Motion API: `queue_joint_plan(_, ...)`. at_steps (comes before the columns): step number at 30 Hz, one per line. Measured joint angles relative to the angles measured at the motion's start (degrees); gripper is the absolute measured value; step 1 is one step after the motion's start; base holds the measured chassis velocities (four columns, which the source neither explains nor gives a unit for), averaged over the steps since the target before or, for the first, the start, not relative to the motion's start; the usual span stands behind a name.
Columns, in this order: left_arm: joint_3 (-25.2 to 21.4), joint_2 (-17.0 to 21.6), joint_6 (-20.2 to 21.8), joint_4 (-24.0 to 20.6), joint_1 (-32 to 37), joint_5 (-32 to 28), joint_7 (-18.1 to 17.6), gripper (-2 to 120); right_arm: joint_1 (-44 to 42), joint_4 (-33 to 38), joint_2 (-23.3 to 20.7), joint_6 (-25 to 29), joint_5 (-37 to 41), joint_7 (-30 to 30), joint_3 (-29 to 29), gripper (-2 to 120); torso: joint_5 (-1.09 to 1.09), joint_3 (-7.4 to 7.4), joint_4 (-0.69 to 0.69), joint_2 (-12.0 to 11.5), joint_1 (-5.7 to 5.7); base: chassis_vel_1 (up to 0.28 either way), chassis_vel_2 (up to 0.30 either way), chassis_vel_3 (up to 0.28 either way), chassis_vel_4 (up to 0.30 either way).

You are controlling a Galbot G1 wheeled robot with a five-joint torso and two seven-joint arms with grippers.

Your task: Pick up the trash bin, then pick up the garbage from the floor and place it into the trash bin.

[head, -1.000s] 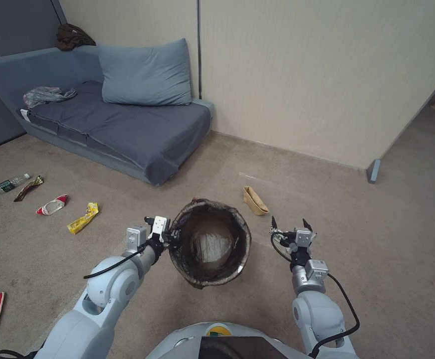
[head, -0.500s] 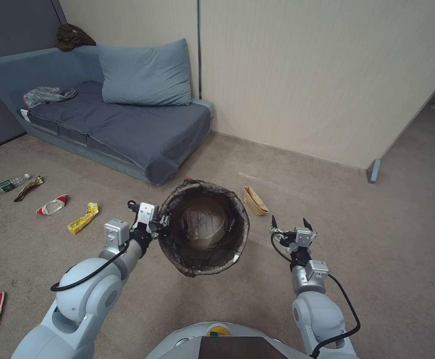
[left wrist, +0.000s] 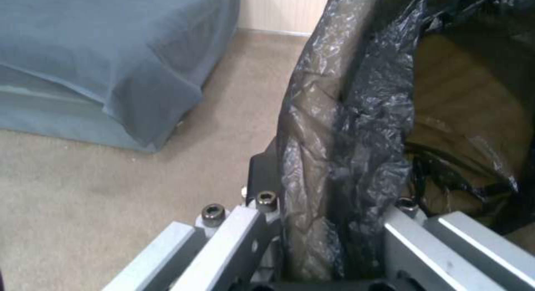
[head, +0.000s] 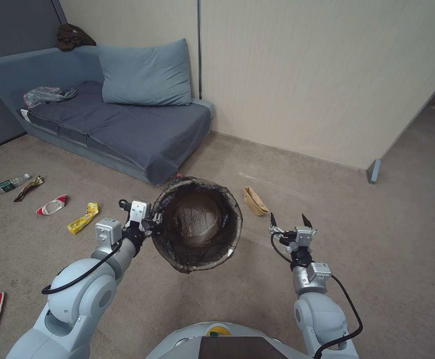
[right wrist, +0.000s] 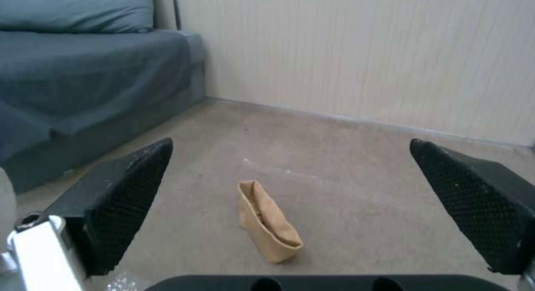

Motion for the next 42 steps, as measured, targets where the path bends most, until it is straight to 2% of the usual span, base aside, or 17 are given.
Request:
queue_joint_plan(7,-0.66,0.06,0.22,-0.27,0.07,-0.58,0.03,0,0.03,-0.12,-0.02,0.07,0.02,0.02,-0.03,100,0.0,0.0,-0.01,0.0,0.0,-0.142,0.139,0.138,-0.109)
queue_joint_plan(12,-0.89,0.08,0.24,-0.26,0.01,-0.66,0.08,0,0.29,-0.31,-0.03,0.08,0.03,0.03,-0.17,100,0.02,0.0,0.02,0.0,0.0,-0.224,0.232,0.229,-0.245)
queue_joint_plan(14,-0.87,0.05,0.24,-0.08,0.02,-0.66,0.12,0,0.31,-0.41,0.0,0.09,0.02,0.04,-0.17,100,-0.03,0.01,-0.02,0.0,0.0,-0.265,0.255,0.253,-0.256)
queue_joint_plan(17,-0.79,0.01,0.23,0.05,0.01,-0.65,0.15,0,0.31,-0.52,0.03,0.15,0.02,0.04,-0.19,100,0.04,0.0,-0.02,0.0,0.0,-0.245,0.27,0.26,-0.279)
queue_joint_plan(18,-0.72,-0.01,0.2,0.13,-0.01,-0.62,0.15,0,0.31,-0.57,0.04,0.35,0.02,0.03,-0.17,100,-0.02,0.01,-0.01,0.0,0.0,-0.276,0.294,0.27,-0.255)
queue_joint_plan(23,-0.67,-0.03,0.08,0.56,-0.1,-0.5,0.19,0,0.31,-0.59,-0.03,0.36,0.01,-0.09,-0.08,100,-0.01,0.02,0.01,-0.01,0.01,-0.24,0.234,0.24,-0.22)
queue_joint_plan(30,-1.4,-0.11,0.03,0.78,-0.14,-0.69,0.32,0,0.54,-0.3,-1.44,1.43,-2.42,0.9,-0.08,100,0.0,0.02,-0.01,-0.01,0.02,-0.038,0.047,0.03,-0.03)
queue_joint_plan(34,-1.98,-0.16,0.03,0.72,-0.09,-0.86,0.29,0,1.41,1.34,-2.88,-4.19,-1.28,3.32,-0.38,100,0.0,0.0,-0.01,0.0,0.0,0.037,-0.061,-0.052,0.05)
queue_joint_plan(37,-2.31,-0.15,0.1,0.66,-0.08,-0.92,0.27,0,3.67,3.36,-5.34,-15.89,0.42,4.3,-0.92,100,0.0,0.0,-0.01,0.0,0.0,0.0,0.0,0.0,0.0)
queue_joint_plan(38,-2.31,-0.15,0.1,0.66,-0.08,-0.92,0.27,0,3.67,3.36,-5.34,-15.89,0.42,4.3,-0.92,100,0.0,0.0,-0.01,0.0,0.0,0.0,0.0,0.0,0.0)
queue_joint_plan(41,-2.42,-0.13,0.24,0.64,-0.24,-0.92,0.22,0,9.1,3.96,-10.13,-33.55,11.14,6.3,-1.89,100,0.0,0.0,0.03,0.0,0.0,0.0,0.0,0.0,0.0)
queue_joint_plan(42,-2.42,-0.13,0.24,0.64,-0.24,-0.92,0.22,0,9.1,3.96,-10.13,-33.55,11.14,6.3,-1.89,100,0.0,0.0,0.03,0.0,0.0,0.0,0.0,0.0,0.0)
